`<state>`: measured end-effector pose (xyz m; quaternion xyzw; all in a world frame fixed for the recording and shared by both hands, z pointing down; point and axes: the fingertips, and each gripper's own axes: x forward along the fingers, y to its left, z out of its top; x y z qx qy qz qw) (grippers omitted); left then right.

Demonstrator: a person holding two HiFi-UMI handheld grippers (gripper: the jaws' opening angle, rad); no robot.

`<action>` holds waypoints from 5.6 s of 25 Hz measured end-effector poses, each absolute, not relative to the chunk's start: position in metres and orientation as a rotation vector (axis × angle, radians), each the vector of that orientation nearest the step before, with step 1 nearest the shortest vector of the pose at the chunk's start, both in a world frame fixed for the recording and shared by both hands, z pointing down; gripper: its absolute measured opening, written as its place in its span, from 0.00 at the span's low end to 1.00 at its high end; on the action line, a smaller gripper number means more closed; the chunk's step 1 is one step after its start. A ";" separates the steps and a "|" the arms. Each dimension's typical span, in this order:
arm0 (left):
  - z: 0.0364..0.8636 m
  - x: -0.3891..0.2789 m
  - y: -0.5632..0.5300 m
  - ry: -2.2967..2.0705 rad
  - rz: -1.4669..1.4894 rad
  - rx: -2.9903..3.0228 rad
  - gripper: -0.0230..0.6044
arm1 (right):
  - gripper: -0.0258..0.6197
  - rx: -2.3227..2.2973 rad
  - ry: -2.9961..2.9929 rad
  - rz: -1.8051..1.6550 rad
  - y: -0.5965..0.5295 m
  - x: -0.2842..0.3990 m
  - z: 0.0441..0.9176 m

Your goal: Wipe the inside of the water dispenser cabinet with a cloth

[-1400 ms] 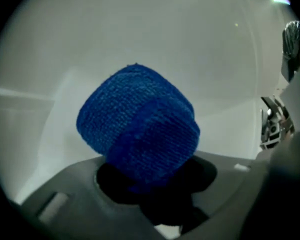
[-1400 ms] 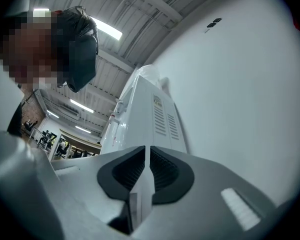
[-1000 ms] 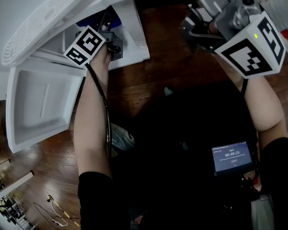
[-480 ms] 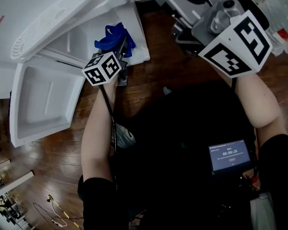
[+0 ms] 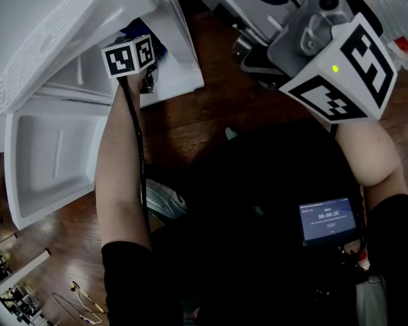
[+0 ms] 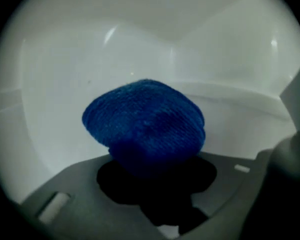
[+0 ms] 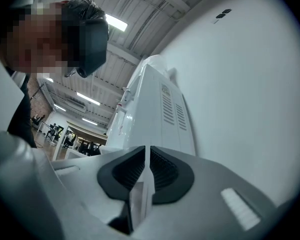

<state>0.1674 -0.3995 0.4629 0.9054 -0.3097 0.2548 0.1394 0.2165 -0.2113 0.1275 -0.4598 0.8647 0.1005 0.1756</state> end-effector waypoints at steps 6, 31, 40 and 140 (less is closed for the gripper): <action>0.466 0.160 -0.370 -0.870 0.824 2.675 0.34 | 0.09 -1.318 2.436 0.245 -0.216 0.223 0.133; 0.470 0.119 -0.422 -1.233 1.230 2.651 0.35 | 0.09 -1.276 2.511 0.240 -0.215 0.210 0.139; 0.478 0.076 -0.368 -1.303 1.189 2.525 0.35 | 0.09 -1.305 2.529 0.272 -0.220 0.217 0.147; 0.304 0.009 -0.448 -1.393 -0.942 1.747 0.35 | 0.08 -1.203 2.536 0.189 -0.216 0.211 0.143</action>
